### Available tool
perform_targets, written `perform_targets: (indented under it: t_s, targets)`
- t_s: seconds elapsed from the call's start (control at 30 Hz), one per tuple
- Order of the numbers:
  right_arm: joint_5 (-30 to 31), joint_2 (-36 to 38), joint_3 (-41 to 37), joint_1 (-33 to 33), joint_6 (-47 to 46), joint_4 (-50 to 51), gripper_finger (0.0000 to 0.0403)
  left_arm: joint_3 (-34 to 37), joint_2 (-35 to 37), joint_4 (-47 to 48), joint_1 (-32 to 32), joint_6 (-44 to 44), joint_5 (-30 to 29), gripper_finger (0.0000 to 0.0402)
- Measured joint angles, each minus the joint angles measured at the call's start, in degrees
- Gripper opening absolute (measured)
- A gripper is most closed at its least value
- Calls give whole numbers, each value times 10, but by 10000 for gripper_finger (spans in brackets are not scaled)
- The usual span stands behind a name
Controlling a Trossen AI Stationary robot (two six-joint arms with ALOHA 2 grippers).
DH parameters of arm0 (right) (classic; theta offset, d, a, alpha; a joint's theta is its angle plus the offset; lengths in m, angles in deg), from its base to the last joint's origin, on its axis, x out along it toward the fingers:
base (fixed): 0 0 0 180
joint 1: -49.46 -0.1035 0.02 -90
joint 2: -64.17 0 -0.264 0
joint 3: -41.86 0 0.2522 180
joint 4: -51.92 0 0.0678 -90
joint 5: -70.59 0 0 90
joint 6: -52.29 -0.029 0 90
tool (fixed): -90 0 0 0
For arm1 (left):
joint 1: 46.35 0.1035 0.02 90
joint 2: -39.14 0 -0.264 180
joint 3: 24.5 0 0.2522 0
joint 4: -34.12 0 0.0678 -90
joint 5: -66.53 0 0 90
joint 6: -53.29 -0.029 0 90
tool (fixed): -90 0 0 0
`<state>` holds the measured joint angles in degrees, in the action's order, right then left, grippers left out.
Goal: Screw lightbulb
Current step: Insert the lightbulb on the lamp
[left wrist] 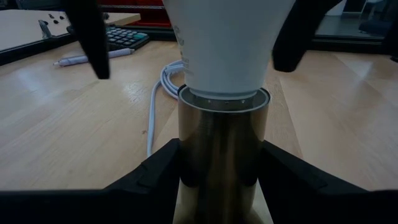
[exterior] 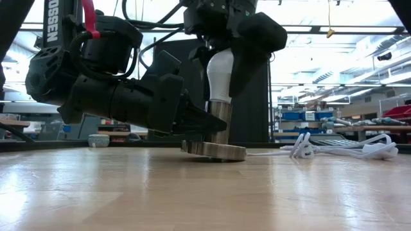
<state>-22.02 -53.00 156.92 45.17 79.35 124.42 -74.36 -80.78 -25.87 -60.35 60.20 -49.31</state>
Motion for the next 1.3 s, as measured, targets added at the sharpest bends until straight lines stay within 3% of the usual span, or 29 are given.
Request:
perform_targets:
  t_s: [0.8, 1.3]
  targets:
    - [0, 0, 0, 0, 1, -1, 369, 0, 0, 0, 0, 0, 0, 194]
    - [0, 0, 0, 0, 1, -2, 280, 0, 0, 0, 0, 0, 0, 194]
